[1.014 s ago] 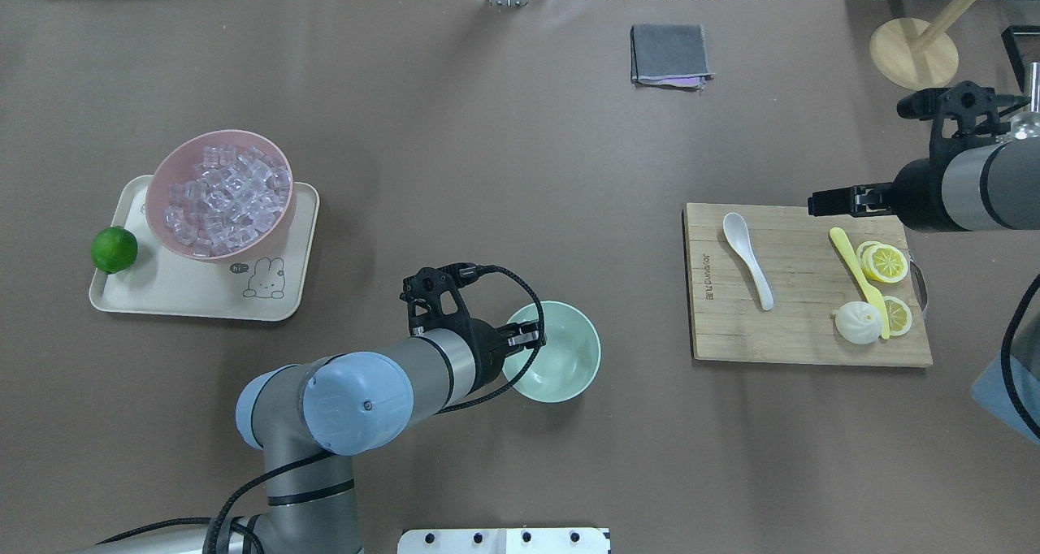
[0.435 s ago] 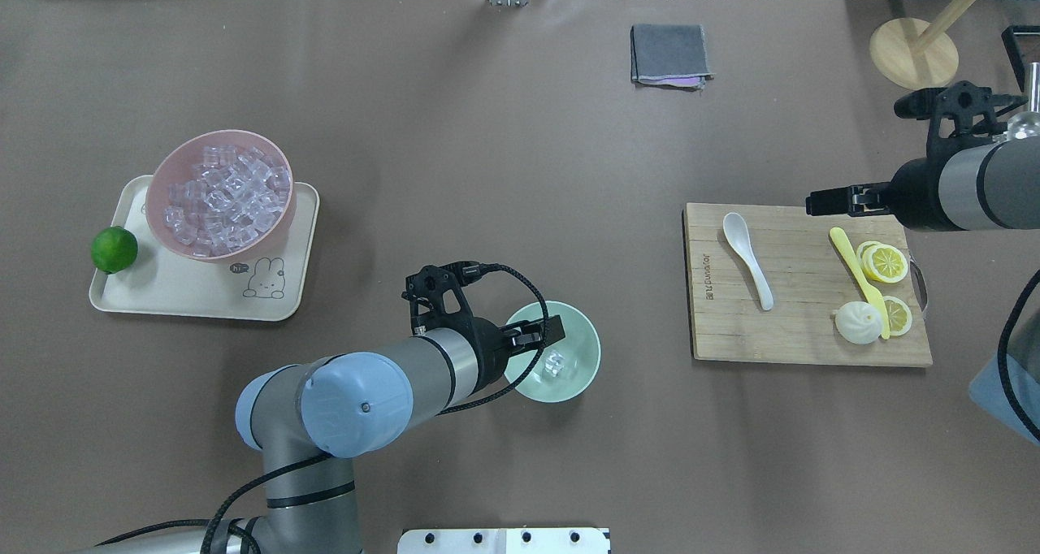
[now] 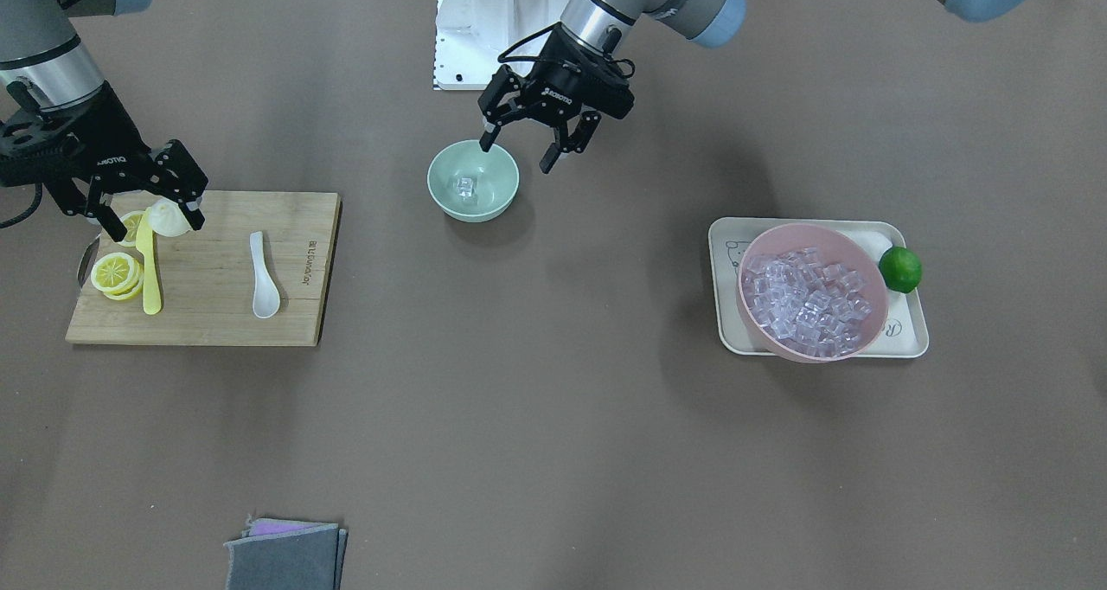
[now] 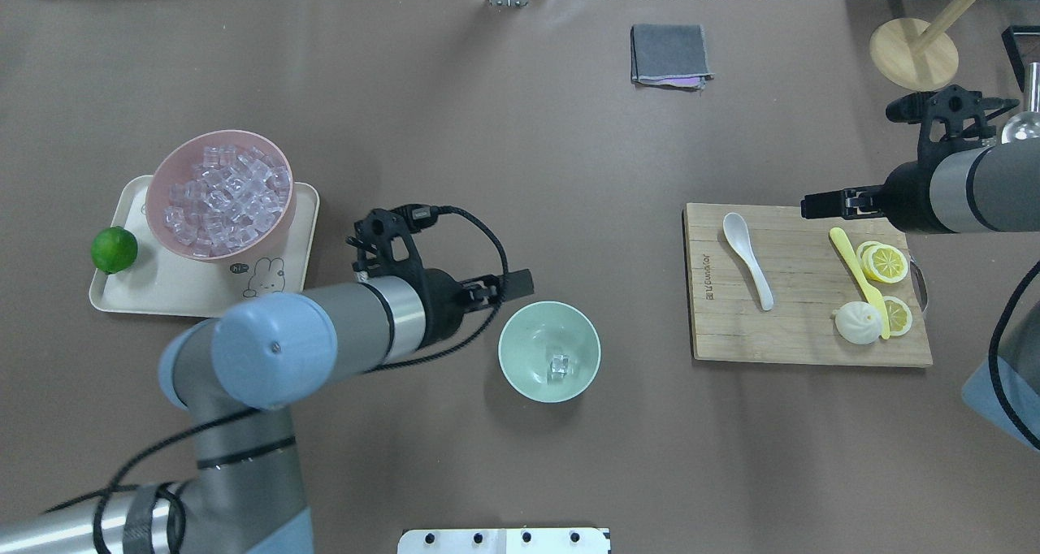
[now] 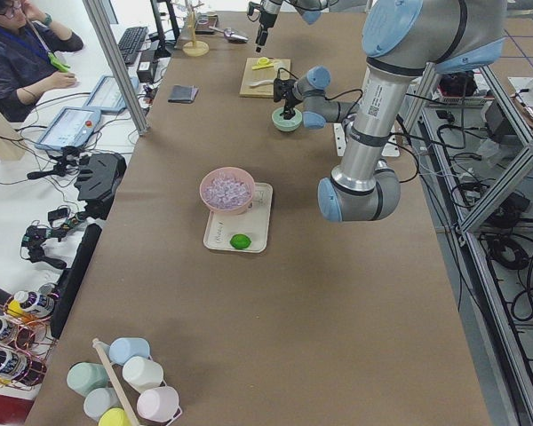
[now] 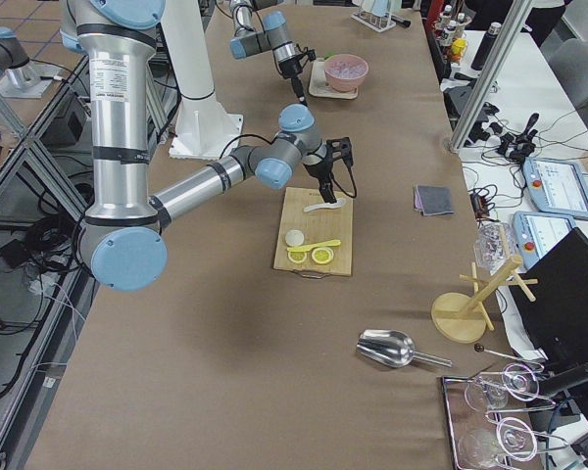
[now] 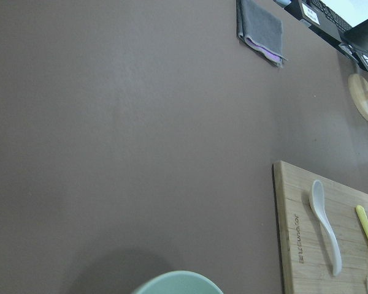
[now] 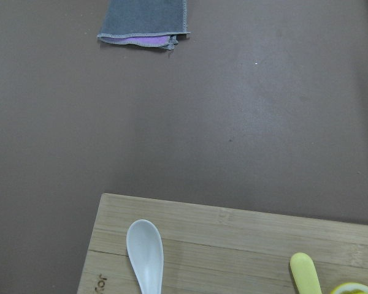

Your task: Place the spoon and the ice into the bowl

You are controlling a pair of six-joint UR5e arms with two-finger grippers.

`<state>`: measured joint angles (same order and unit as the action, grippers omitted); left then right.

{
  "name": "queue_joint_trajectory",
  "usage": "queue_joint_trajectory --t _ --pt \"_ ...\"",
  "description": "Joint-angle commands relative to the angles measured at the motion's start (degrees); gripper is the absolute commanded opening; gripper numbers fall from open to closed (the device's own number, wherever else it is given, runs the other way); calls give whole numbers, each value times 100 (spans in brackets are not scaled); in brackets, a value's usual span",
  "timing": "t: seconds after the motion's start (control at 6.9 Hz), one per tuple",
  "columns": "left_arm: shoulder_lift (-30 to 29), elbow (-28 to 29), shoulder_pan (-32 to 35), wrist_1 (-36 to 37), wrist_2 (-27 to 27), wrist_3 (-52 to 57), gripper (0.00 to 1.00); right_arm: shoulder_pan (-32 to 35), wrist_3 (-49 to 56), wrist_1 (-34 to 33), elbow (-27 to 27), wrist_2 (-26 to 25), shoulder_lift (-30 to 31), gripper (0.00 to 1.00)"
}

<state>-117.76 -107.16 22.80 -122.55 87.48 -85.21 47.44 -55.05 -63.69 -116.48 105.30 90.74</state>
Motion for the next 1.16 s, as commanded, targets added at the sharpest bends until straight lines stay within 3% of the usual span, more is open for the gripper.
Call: queue_joint_trajectory --t 0.0,0.14,0.29,0.58,0.87,1.01 --pt "917 -156 1622 520 1771 1322 98 -277 64 -38 125 -386 -39 100" --pt "1513 -130 2571 530 2782 2541 98 -435 73 -47 152 -387 -48 100" --pt "2146 -86 3390 530 3349 3833 98 -524 64 -47 161 -387 -92 100" --pt "3054 263 4884 765 3442 6563 98 -630 64 -47 196 -387 -109 100" --pt "2674 580 6554 3110 3985 9841 98 -770 64 -30 424 -413 -224 100" --pt "2531 817 6936 3714 4144 10788 98 -901 56 31 616 -570 -224 100"
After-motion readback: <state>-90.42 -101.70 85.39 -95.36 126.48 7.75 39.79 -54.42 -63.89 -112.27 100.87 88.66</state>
